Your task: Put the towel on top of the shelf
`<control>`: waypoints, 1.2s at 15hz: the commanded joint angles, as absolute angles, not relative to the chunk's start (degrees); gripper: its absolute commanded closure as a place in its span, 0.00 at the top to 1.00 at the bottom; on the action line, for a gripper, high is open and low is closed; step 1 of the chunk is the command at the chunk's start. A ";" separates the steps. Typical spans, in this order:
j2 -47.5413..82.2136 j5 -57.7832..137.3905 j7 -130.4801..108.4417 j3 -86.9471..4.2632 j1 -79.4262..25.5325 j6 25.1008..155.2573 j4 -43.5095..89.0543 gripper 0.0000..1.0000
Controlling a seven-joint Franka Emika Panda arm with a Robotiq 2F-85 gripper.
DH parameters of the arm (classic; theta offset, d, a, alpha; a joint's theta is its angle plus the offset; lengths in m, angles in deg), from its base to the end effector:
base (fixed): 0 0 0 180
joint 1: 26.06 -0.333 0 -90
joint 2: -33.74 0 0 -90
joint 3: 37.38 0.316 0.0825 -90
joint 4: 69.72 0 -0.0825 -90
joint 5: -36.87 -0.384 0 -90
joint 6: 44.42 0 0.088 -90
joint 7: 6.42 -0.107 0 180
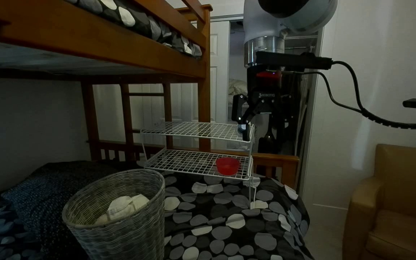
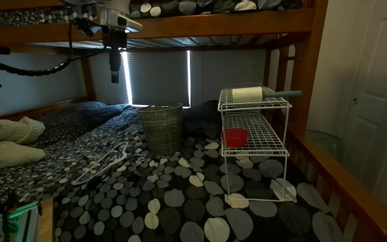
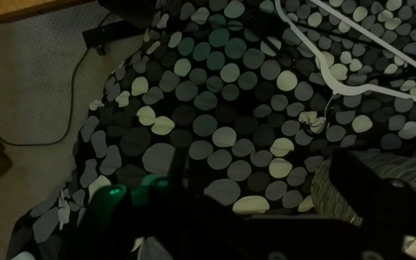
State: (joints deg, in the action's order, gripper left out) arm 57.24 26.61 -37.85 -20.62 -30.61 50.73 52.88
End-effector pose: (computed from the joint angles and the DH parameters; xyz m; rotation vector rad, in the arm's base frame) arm 0.3856 0.1864 0.5550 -3.0970 0.3548 0.1585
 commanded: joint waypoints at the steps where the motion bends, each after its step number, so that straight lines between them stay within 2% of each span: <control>1: 57.10 26.84 -38.08 -21.14 -31.24 50.60 52.72 1.00; 14: 57.10 26.84 -38.08 -21.14 -31.24 50.60 52.72 1.00; 18: 51.66 33.62 -31.44 -18.42 -33.19 56.30 49.58 1.00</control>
